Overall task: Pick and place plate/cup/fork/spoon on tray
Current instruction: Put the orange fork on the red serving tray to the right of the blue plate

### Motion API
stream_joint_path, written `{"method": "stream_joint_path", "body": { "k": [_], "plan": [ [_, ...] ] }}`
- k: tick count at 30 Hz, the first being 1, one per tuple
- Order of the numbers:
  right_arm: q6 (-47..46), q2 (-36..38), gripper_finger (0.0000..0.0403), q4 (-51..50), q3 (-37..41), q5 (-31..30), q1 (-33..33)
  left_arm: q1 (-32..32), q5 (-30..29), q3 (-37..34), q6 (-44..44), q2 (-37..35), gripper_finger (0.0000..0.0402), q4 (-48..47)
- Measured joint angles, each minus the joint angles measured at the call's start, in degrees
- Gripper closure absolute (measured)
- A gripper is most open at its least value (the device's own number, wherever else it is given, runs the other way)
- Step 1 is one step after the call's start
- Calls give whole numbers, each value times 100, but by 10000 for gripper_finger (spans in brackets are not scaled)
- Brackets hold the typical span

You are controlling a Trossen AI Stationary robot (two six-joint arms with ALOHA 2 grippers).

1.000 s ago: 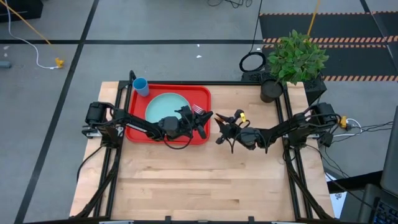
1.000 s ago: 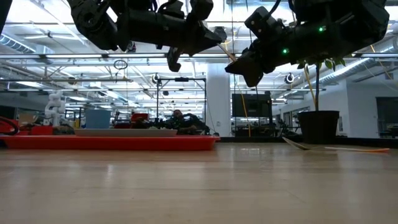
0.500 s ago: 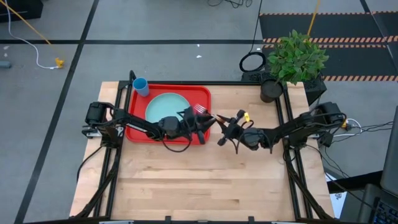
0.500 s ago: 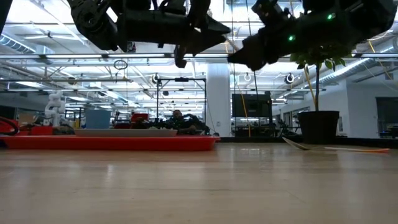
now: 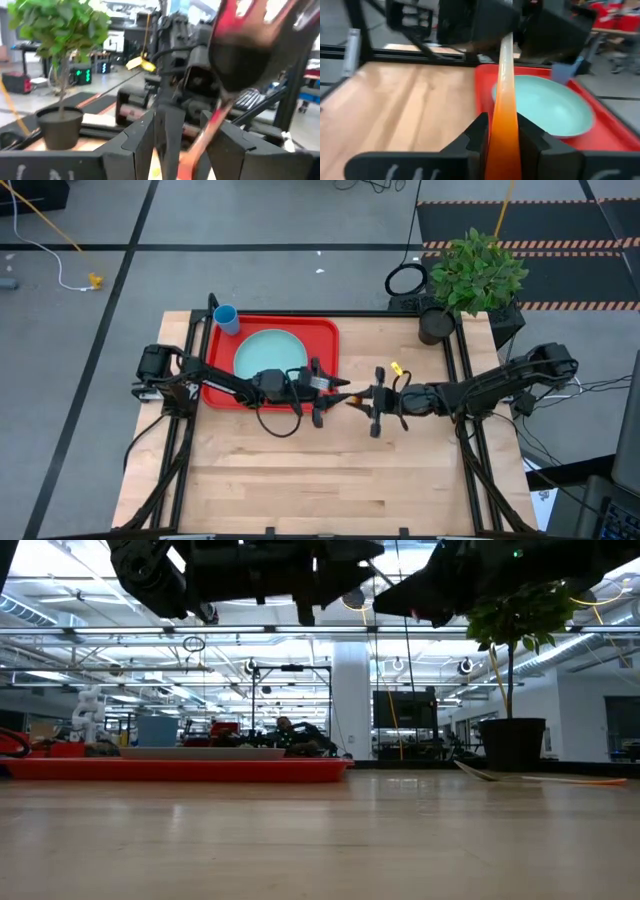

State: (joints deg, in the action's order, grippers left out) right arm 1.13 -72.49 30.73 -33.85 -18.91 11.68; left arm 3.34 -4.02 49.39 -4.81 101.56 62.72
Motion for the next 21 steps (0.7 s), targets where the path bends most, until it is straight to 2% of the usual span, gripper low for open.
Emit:
{"method": "stream_joint_path", "body": {
  "k": [6, 21],
  "plan": [
    [-20, -64, 350, 110, 0, 413, 44, 207, 16, 0, 333, -2, 240, 497],
    [252, -7, 352, 616, 4, 380, 239, 268, 36, 0, 432, -4, 241, 559]
  ]
}}
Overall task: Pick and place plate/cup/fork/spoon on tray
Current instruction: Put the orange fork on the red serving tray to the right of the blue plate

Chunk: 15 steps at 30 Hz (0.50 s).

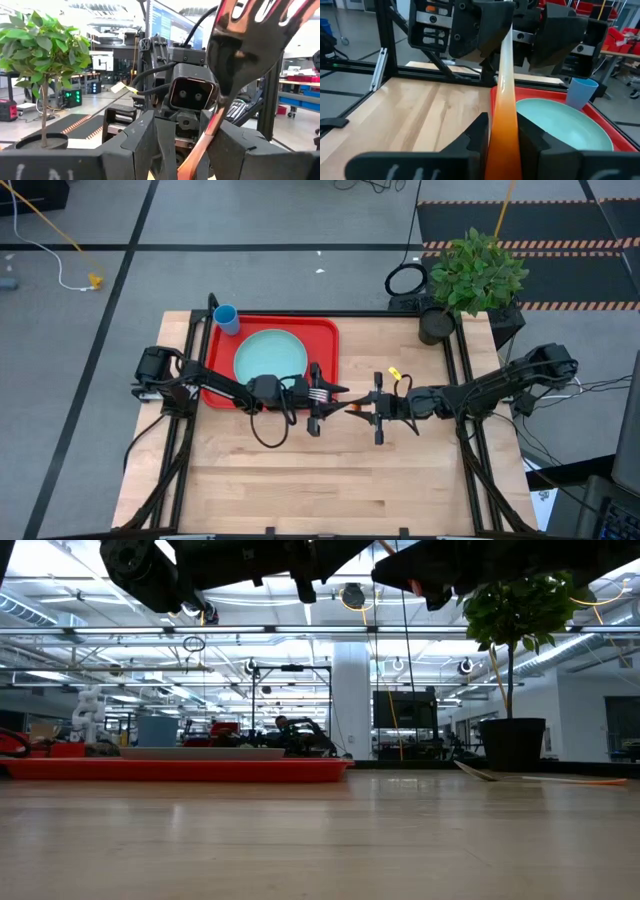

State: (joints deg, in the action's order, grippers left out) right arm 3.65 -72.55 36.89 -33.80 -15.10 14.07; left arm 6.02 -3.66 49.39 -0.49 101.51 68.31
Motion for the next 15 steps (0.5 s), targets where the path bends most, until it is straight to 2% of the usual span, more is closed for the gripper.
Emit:
{"method": "stream_joint_path", "body": {
  "k": [15],
  "plan": [
    [181, 4, 354, 399, -2, -120, 30, 75, -4, 0, 22, 0, 241, 530]
  ]
}}
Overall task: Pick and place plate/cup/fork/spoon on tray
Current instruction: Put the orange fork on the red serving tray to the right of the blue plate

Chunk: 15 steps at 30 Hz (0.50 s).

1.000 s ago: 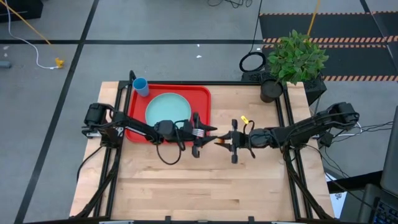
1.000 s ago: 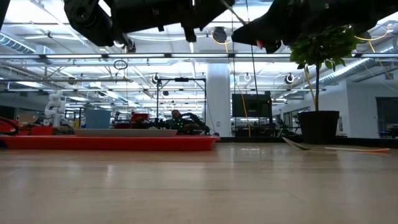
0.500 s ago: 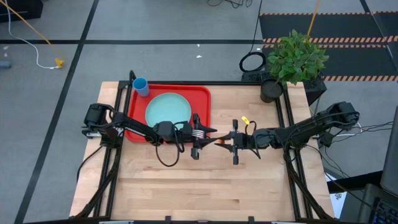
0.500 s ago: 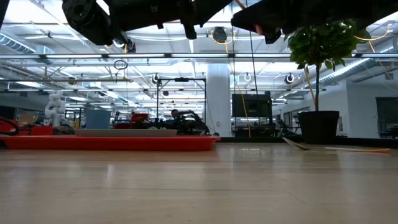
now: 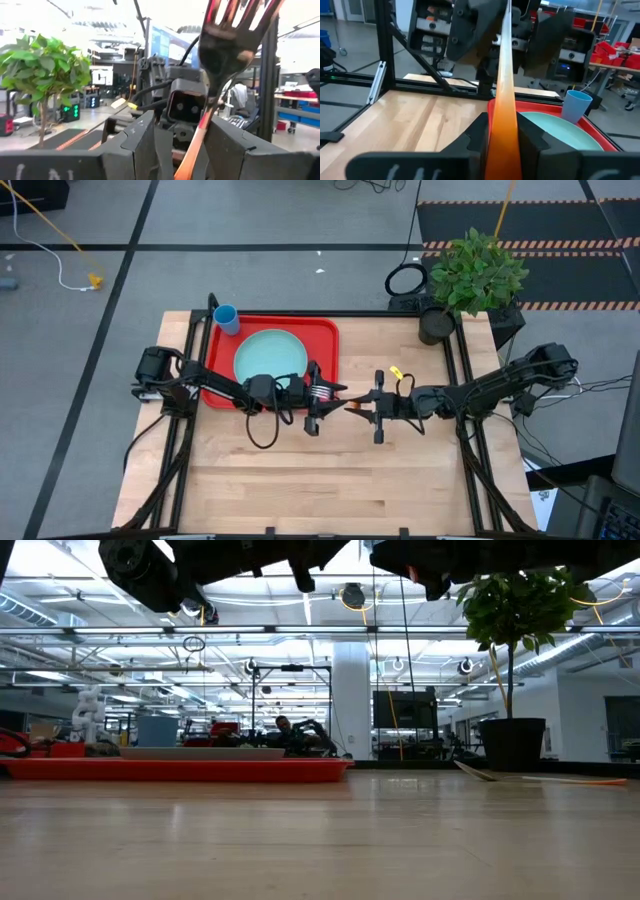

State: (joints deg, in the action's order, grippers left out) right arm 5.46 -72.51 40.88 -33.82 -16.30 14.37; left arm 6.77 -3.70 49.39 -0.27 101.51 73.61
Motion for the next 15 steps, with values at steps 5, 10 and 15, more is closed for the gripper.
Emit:
{"method": "stream_joint_path", "body": {
  "k": [5, 10, 15],
  "plan": [
    [38, 0, 354, 277, 107, 119, 0, 39, 127, 0, 32, 0, 241, 165],
    [8, 0, 354, 834, 329, 415, -4, 47, 221, 0, 40, 0, 241, 363],
    [-16, 0, 353, 1034, 457, 453, -9, 60, 317, 0, 42, 0, 264, 449]
  ]
}}
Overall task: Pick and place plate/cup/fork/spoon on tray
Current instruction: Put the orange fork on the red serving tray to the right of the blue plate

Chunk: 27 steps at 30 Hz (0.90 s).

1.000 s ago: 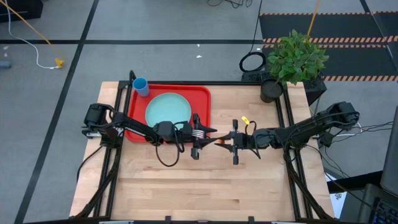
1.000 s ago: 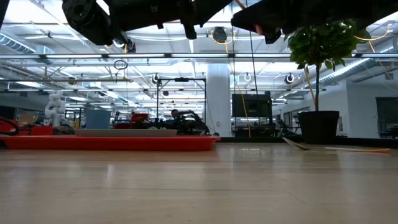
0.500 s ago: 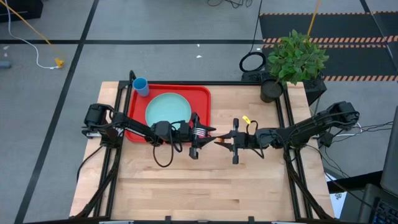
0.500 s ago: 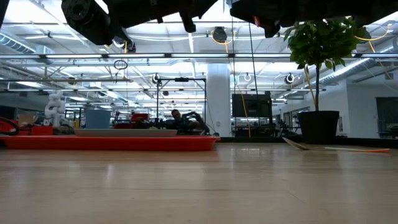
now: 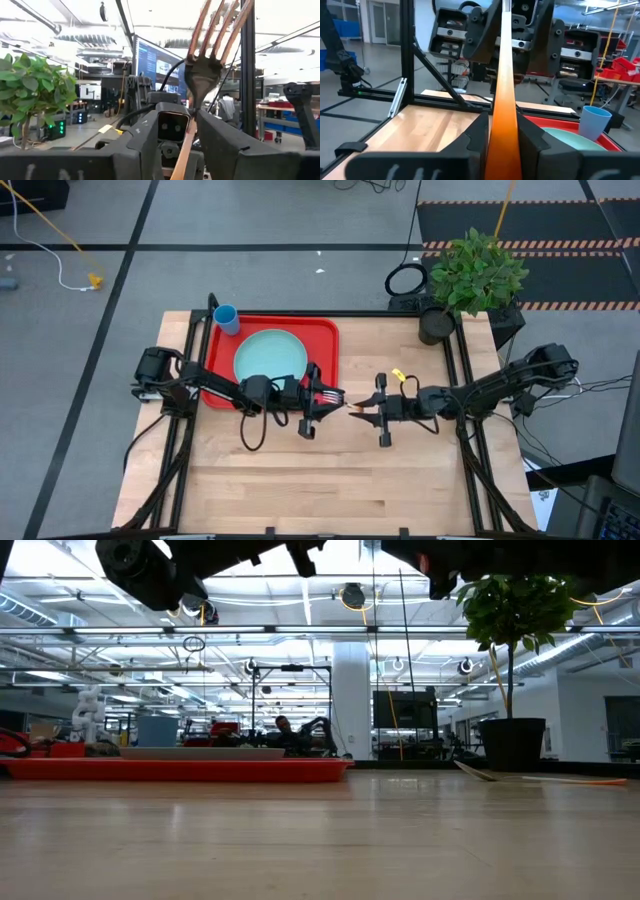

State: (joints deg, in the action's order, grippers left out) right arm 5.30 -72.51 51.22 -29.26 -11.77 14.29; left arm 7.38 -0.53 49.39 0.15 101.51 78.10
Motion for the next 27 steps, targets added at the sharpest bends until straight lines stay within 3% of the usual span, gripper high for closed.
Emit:
{"method": "stream_joint_path", "body": {
  "k": [8, 18, 27],
  "plan": [
    [-7, 0, 351, 0, 4, -13, -7, -13, 160, 0, -45, 0, 294, -21],
    [-160, 0, 350, -6, 4, -8, -120, -13, 360, 0, -25, 0, 248, -63],
    [-160, 0, 349, -7, 4, -11, -123, -13, 150, 0, -30, 0, 243, -69]
  ]
}}
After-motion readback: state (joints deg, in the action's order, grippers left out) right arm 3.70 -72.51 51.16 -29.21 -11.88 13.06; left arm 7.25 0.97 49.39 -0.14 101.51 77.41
